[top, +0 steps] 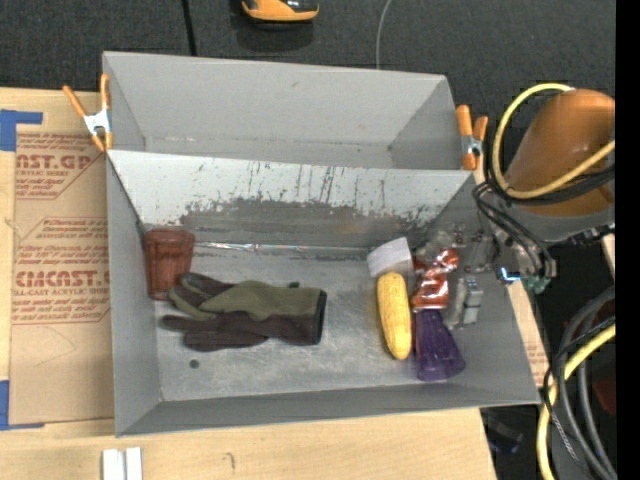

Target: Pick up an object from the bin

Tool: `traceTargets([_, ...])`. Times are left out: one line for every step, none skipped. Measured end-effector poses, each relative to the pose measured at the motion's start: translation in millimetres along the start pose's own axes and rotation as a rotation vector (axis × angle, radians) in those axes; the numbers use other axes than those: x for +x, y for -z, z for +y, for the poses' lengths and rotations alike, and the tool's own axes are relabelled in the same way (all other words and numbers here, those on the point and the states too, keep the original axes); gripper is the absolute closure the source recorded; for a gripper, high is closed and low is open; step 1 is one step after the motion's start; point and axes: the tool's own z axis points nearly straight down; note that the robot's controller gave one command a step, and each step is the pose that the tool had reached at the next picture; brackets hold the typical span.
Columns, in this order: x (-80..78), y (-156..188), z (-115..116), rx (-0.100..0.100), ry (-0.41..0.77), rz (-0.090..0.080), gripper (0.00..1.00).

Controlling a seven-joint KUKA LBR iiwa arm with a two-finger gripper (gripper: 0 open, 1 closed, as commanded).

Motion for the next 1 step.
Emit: traceTargets([-5.0, -11.9, 3.5, 0.003, -0.003, -0.011, 0.0])
